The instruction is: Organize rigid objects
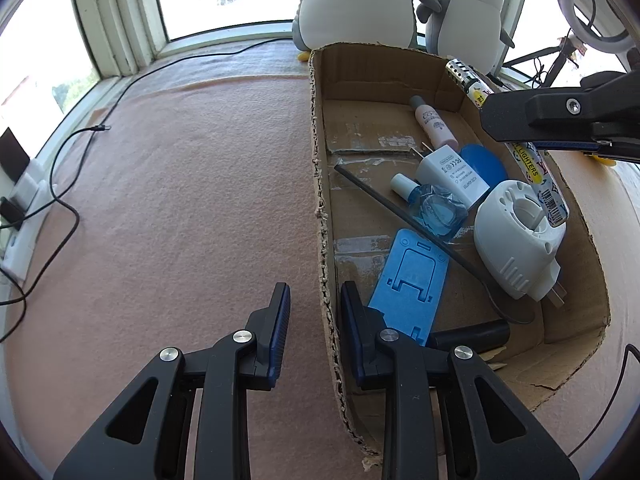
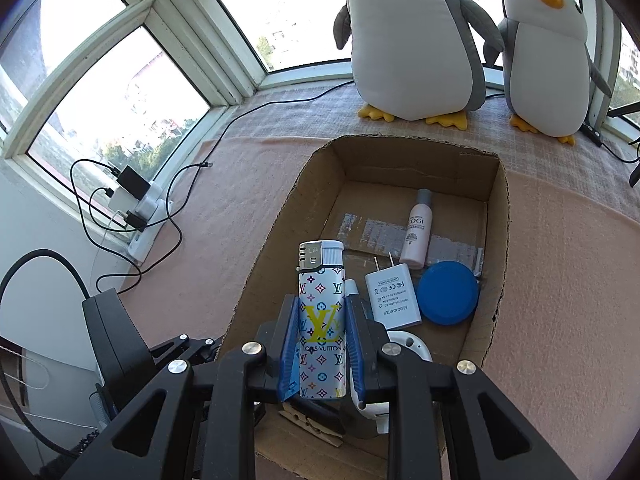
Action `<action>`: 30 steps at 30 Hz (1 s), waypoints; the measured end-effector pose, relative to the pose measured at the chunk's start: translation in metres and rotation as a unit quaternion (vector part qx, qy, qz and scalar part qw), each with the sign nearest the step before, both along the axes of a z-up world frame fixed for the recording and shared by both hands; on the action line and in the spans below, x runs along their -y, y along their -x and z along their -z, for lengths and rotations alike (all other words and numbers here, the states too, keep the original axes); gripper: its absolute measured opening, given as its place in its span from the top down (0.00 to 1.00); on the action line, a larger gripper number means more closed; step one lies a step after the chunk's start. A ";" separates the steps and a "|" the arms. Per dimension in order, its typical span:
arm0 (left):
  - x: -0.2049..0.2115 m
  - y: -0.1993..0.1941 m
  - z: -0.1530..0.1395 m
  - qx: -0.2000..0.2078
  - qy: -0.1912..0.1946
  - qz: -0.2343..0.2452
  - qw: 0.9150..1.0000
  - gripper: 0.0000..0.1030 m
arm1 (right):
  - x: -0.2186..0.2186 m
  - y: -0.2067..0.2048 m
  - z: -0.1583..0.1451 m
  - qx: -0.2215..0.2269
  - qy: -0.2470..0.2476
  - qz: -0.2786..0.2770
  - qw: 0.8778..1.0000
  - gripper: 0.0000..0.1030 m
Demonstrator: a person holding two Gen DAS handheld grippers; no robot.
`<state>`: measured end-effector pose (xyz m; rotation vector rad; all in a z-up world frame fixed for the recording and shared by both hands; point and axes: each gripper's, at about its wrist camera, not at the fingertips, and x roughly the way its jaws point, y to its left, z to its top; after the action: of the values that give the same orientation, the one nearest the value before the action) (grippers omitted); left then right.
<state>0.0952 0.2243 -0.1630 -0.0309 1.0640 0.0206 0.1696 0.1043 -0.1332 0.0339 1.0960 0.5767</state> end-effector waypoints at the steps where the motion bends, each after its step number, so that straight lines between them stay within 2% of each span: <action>1: 0.000 0.000 0.000 0.000 0.000 0.000 1.000 0.76 | 0.000 -0.001 0.001 -0.001 0.000 0.001 1.000 0.79; 3: 0.000 0.000 0.000 0.000 0.000 0.000 1.000 0.76 | 0.001 -0.003 0.002 -0.001 0.001 0.005 1.000 0.77; 5: 0.000 0.000 0.000 0.000 0.000 0.000 1.000 0.76 | 0.003 -0.004 0.001 0.000 -0.001 0.012 1.000 0.68; 8: 0.000 -0.001 0.001 -0.001 0.000 0.000 1.000 0.76 | 0.006 -0.005 -0.001 0.005 0.001 0.016 1.000 0.61; 10: 0.001 -0.001 0.001 -0.001 0.000 0.000 1.000 0.76 | 0.008 -0.004 -0.003 0.008 0.004 0.015 1.000 0.59; 24: 0.004 -0.001 -0.001 -0.005 -0.011 -0.001 1.000 0.76 | 0.044 0.009 -0.012 0.031 0.029 0.038 0.998 0.52; 30: 0.001 0.000 -0.002 -0.010 -0.015 -0.009 1.000 0.66 | 0.067 0.023 -0.017 0.052 0.051 0.056 0.996 0.47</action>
<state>0.0955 0.2238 -0.1605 -0.0137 1.0823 0.0529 0.1462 0.0377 -0.1162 -0.0235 1.0131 0.4176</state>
